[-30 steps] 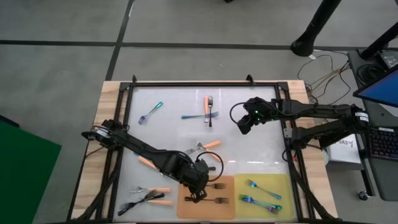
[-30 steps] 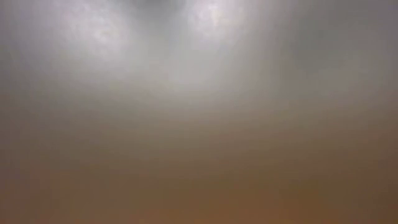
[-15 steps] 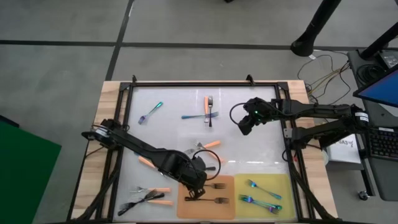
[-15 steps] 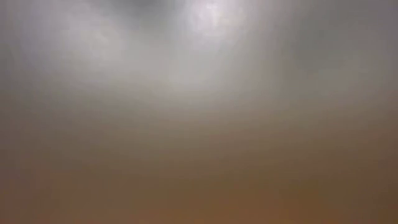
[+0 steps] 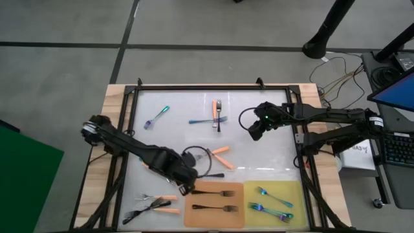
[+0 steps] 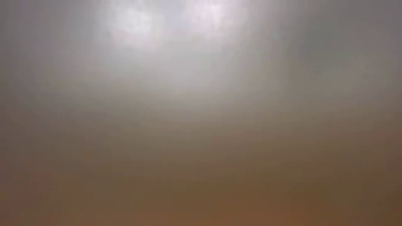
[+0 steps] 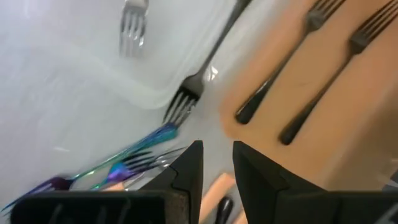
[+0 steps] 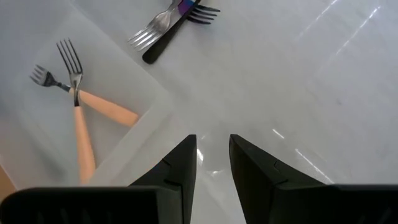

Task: Sort silverware by color (type)
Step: Put the black fork into the orange bin

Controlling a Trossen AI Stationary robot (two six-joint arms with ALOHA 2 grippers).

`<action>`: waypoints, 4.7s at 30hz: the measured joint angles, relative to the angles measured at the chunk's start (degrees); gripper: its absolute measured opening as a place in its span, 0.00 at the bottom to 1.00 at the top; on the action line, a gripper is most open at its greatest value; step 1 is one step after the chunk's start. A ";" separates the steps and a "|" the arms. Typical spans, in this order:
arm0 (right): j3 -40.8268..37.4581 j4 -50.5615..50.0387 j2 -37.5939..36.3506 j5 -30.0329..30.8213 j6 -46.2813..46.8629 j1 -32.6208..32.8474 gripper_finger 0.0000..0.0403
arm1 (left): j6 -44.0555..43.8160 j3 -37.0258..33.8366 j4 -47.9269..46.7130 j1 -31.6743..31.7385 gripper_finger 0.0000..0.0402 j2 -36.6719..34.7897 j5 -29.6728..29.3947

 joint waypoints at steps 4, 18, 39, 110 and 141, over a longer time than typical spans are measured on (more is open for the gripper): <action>0.00 0.33 0.00 0.11 1.79 -0.02 0.21 | 0.44 -10.41 8.13 0.95 0.18 -5.51 0.44; 0.00 0.33 0.00 0.04 6.65 -0.02 0.21 | 14.96 -33.25 29.66 -0.48 0.18 -8.84 4.08; 0.00 0.31 0.00 0.63 6.90 -0.02 0.21 | 31.46 -33.15 39.89 -0.96 0.18 -8.40 -4.17; -0.02 0.20 0.00 1.46 7.88 -0.02 0.21 | 35.53 -30.29 44.77 -0.96 0.42 5.09 -5.13; -0.02 0.40 0.00 1.57 6.69 -0.02 0.21 | 26.92 -30.18 30.51 -1.24 0.24 -0.08 -4.56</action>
